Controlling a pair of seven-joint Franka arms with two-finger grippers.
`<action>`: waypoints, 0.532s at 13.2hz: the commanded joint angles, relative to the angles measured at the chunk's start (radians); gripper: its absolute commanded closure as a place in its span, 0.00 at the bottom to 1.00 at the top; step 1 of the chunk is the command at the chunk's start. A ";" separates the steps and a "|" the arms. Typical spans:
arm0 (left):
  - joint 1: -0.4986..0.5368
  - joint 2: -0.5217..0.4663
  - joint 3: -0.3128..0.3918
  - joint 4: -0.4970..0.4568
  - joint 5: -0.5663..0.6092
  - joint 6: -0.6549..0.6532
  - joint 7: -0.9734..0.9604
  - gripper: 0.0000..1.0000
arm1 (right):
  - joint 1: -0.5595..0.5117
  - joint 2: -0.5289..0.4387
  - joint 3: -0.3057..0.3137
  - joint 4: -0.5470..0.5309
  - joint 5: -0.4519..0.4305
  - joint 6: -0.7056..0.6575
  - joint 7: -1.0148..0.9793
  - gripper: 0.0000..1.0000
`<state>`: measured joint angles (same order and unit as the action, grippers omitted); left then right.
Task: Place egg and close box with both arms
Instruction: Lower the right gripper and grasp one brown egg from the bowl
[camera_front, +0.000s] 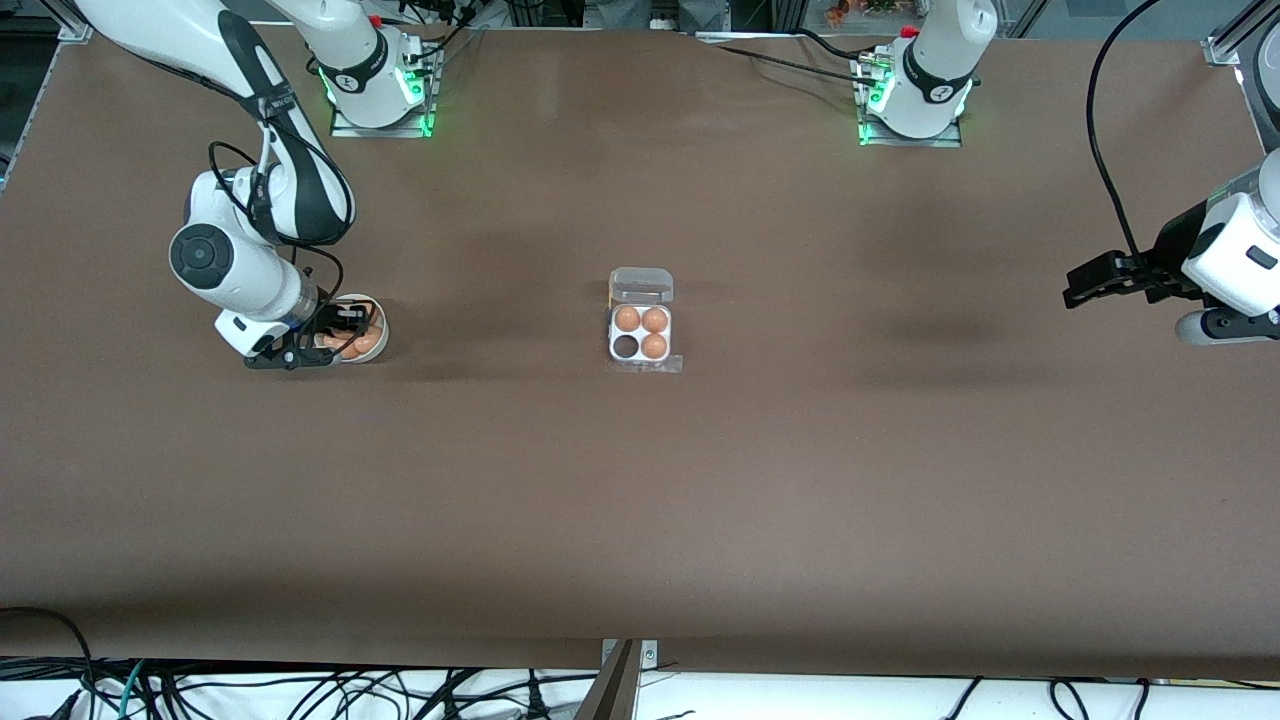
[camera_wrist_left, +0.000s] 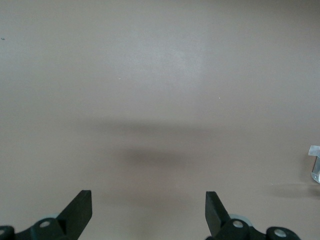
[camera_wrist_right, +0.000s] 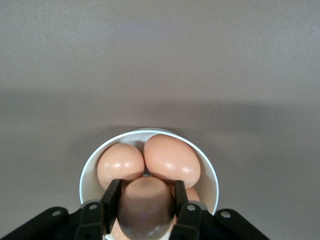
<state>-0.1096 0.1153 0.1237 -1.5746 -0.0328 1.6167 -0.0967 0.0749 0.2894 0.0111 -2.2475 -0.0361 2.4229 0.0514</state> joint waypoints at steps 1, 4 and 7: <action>0.004 0.010 -0.004 0.028 0.017 -0.018 0.005 0.00 | -0.006 -0.013 0.001 0.000 -0.013 -0.005 -0.015 0.88; 0.004 0.010 -0.004 0.031 0.016 -0.018 0.012 0.00 | -0.004 -0.021 0.003 0.051 -0.013 -0.089 -0.012 0.91; 0.005 0.009 -0.004 0.031 0.017 -0.018 0.014 0.00 | -0.001 -0.019 0.010 0.121 -0.008 -0.197 0.005 0.91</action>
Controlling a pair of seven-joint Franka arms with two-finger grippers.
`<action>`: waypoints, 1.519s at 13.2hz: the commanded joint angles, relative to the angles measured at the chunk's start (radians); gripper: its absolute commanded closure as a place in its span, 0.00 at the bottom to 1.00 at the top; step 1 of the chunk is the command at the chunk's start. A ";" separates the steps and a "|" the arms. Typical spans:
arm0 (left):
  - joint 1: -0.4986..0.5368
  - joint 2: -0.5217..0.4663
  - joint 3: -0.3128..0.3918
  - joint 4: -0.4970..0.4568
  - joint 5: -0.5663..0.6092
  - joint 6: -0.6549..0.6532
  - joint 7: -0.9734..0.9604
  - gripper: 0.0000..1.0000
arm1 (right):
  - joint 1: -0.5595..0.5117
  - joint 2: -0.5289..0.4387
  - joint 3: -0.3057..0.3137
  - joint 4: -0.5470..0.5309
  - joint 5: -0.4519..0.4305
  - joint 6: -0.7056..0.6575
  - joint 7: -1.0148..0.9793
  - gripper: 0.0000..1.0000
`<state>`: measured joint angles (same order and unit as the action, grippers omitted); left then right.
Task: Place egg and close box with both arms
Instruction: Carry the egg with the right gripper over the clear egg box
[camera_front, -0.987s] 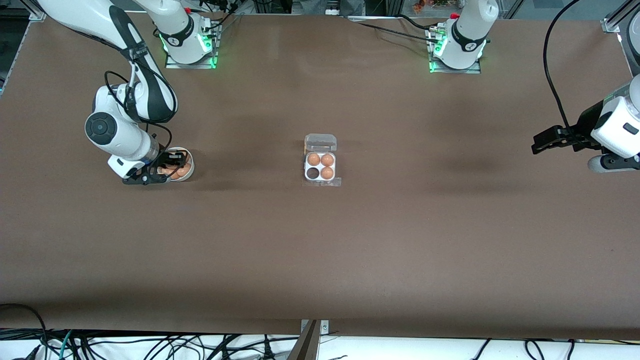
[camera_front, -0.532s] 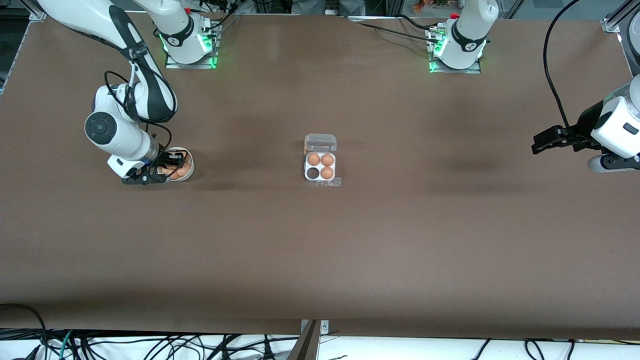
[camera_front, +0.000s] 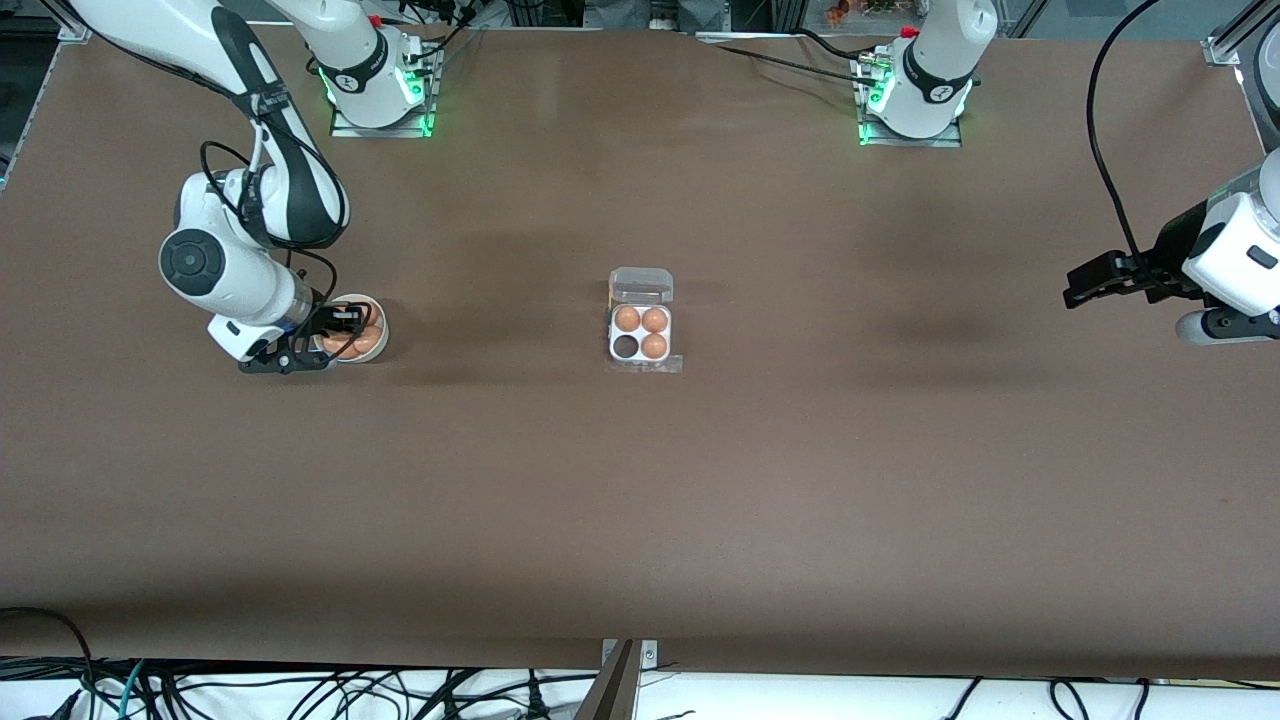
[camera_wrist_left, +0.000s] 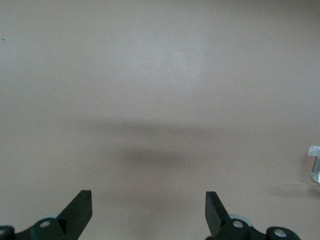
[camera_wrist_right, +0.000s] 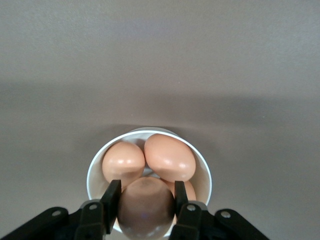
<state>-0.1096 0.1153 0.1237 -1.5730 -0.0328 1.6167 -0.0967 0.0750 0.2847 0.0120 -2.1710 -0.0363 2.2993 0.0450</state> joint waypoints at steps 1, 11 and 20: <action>0.005 0.010 -0.004 0.030 0.019 -0.018 0.014 0.00 | 0.005 -0.015 0.013 0.078 -0.002 -0.112 0.021 0.91; 0.005 0.010 -0.004 0.028 0.016 -0.018 0.017 0.00 | 0.340 0.227 0.040 0.518 0.119 -0.230 0.562 0.91; 0.002 0.010 -0.004 0.031 0.016 -0.018 0.009 0.00 | 0.555 0.419 0.040 0.741 0.128 -0.207 0.926 0.91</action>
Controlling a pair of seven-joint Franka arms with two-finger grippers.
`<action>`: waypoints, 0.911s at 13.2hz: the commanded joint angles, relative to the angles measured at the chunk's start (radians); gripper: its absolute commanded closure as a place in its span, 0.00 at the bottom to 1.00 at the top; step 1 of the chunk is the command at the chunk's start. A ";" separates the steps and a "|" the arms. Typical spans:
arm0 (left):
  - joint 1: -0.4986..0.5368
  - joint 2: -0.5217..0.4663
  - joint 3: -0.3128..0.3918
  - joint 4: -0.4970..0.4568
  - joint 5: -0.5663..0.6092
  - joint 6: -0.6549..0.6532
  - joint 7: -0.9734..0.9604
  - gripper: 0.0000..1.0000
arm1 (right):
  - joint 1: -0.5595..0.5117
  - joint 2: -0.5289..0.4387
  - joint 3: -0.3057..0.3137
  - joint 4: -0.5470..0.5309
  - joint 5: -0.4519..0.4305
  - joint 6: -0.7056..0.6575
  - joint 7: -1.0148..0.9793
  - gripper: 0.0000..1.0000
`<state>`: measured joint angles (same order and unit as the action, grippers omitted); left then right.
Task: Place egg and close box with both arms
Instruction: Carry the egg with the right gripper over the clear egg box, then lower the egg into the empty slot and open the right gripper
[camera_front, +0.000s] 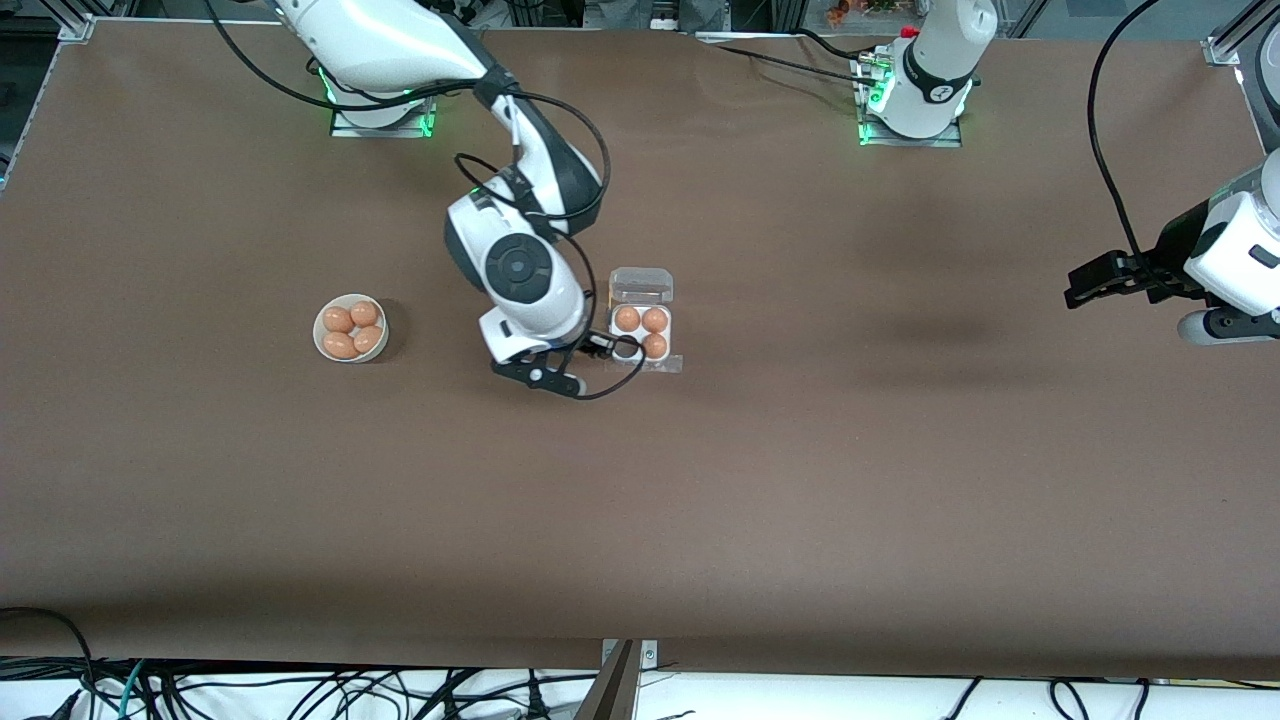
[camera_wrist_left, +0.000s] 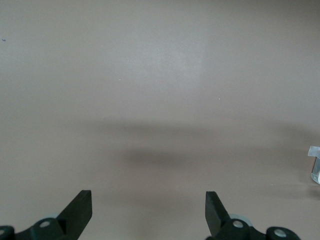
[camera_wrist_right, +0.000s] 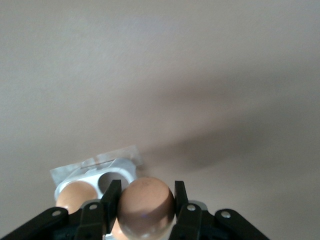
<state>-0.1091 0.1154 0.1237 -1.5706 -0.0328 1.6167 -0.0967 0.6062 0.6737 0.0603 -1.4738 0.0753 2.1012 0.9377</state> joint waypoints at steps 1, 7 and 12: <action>0.003 0.010 -0.004 0.029 0.016 -0.018 0.015 0.00 | 0.036 0.044 -0.008 0.061 0.020 -0.003 0.050 0.91; 0.002 0.010 -0.004 0.027 0.017 -0.018 0.015 0.00 | 0.070 0.127 -0.008 0.141 0.020 0.049 0.099 0.90; -0.007 0.010 -0.004 0.029 0.016 -0.018 0.005 0.00 | 0.079 0.147 -0.007 0.139 0.023 0.082 0.095 0.90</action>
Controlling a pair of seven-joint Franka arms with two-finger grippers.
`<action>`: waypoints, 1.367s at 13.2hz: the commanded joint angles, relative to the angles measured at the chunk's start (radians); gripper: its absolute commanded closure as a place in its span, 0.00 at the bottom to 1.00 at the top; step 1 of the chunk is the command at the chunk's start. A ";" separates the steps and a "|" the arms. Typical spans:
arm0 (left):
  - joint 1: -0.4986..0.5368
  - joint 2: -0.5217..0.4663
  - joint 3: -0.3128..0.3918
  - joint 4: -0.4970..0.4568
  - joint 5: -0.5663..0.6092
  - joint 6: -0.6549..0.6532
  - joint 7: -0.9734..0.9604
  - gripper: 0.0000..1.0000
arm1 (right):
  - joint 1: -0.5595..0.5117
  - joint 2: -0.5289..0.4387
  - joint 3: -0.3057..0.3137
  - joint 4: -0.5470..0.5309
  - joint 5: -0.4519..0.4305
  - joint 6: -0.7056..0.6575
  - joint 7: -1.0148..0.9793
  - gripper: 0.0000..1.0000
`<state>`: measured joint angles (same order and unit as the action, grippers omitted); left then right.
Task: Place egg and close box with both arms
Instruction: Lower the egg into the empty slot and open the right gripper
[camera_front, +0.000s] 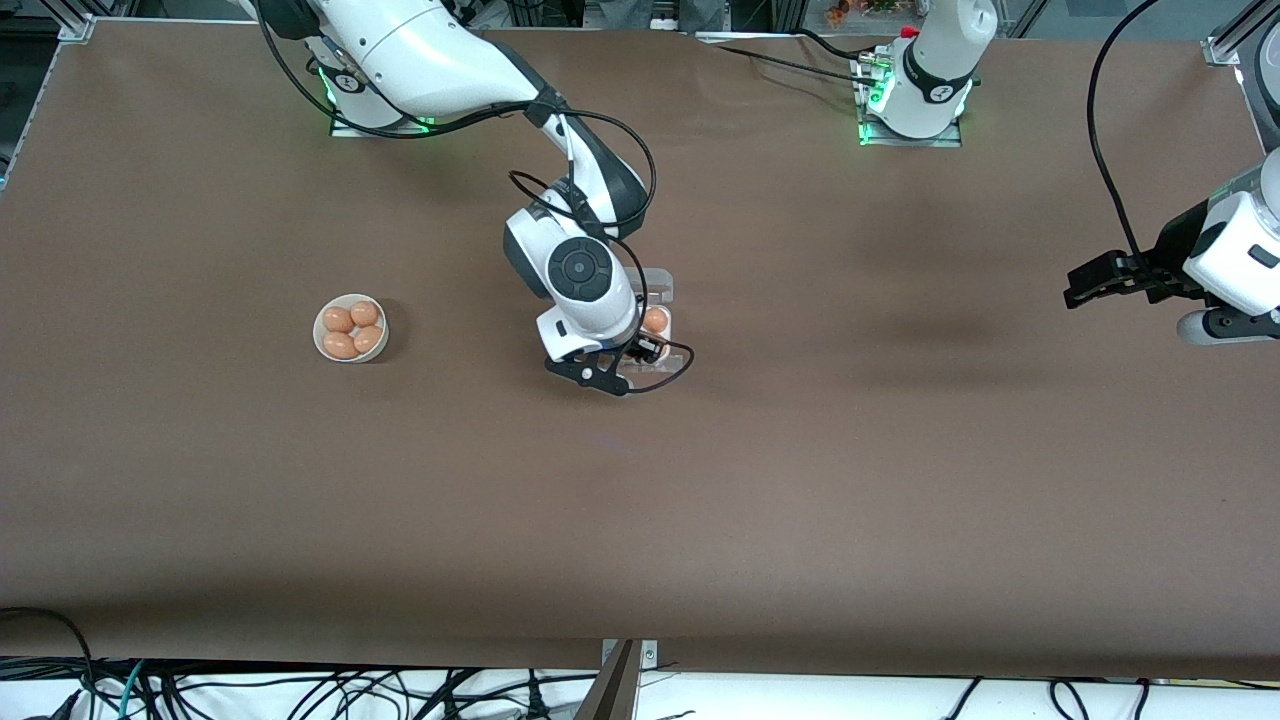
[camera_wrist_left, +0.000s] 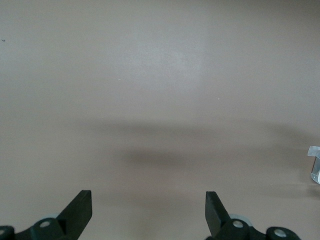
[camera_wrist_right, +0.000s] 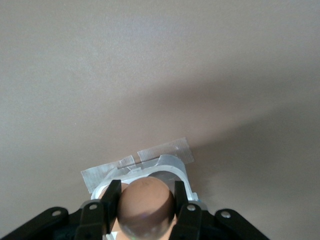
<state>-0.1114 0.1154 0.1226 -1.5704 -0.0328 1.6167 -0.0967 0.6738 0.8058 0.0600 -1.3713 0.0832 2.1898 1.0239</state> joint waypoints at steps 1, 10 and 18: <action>-0.005 0.010 -0.003 0.027 0.016 -0.018 0.005 0.00 | 0.012 0.015 -0.006 0.035 0.021 -0.008 0.008 0.90; -0.017 0.010 -0.006 0.029 0.008 -0.018 0.002 0.00 | 0.015 0.019 -0.006 0.021 0.030 -0.024 0.002 0.89; -0.054 0.024 -0.008 0.027 0.005 -0.018 0.002 0.00 | 0.017 0.023 -0.009 0.021 0.024 -0.022 0.005 0.00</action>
<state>-0.1514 0.1251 0.1116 -1.5704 -0.0328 1.6164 -0.0968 0.6818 0.8196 0.0558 -1.3707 0.0991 2.1780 1.0239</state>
